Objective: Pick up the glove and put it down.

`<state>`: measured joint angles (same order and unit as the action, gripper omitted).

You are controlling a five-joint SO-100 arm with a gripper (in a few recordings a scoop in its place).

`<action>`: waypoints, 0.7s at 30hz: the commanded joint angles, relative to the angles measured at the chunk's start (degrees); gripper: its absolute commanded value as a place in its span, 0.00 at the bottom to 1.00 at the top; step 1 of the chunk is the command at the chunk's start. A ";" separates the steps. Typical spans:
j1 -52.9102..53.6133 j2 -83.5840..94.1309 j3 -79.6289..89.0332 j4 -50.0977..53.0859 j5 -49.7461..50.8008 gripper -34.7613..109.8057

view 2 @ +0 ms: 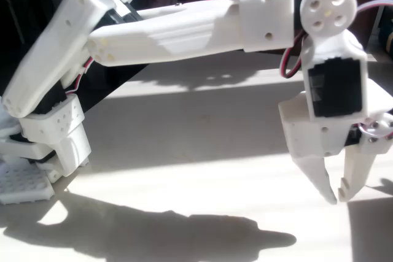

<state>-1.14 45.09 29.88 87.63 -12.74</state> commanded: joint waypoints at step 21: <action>-0.18 5.10 0.35 -0.44 -0.35 0.24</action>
<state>-1.14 45.18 29.88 87.63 -12.74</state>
